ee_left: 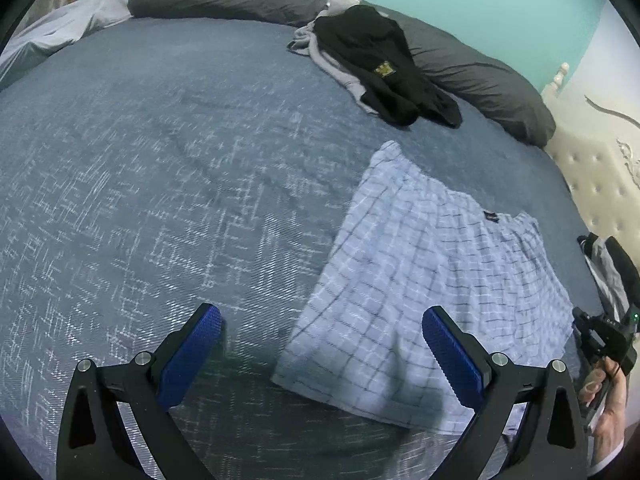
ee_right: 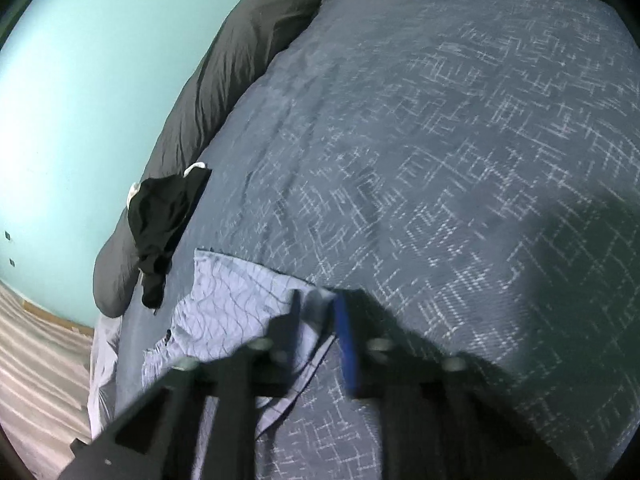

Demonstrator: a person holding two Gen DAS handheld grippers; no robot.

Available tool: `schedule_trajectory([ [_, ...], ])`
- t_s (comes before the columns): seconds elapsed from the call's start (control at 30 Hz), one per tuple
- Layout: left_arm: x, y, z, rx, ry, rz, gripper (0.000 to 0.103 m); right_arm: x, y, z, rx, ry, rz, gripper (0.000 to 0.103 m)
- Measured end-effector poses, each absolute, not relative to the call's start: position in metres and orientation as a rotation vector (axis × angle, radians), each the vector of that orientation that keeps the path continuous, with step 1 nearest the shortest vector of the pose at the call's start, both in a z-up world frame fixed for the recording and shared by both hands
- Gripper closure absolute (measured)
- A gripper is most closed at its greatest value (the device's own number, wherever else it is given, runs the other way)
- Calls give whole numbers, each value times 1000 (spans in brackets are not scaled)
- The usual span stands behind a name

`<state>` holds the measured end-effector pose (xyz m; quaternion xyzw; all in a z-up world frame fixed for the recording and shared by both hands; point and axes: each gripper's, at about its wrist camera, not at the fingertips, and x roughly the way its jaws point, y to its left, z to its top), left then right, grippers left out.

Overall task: Fold clothes
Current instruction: 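Grasp the shorts leg edge with the right tool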

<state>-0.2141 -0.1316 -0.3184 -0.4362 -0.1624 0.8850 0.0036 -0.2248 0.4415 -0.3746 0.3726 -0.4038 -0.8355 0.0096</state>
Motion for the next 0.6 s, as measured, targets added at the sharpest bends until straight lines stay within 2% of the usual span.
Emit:
schedule_trajectory([
  [0.07, -214, -134, -320, -1376, -504, 2781, 0, -224, 442, -375, 1159, -1268, -2610, 101],
  [0.6, -210, -145, -323, -1402, -508, 2793, 0, -221, 457, -383, 1140, -1395, -2615, 102],
])
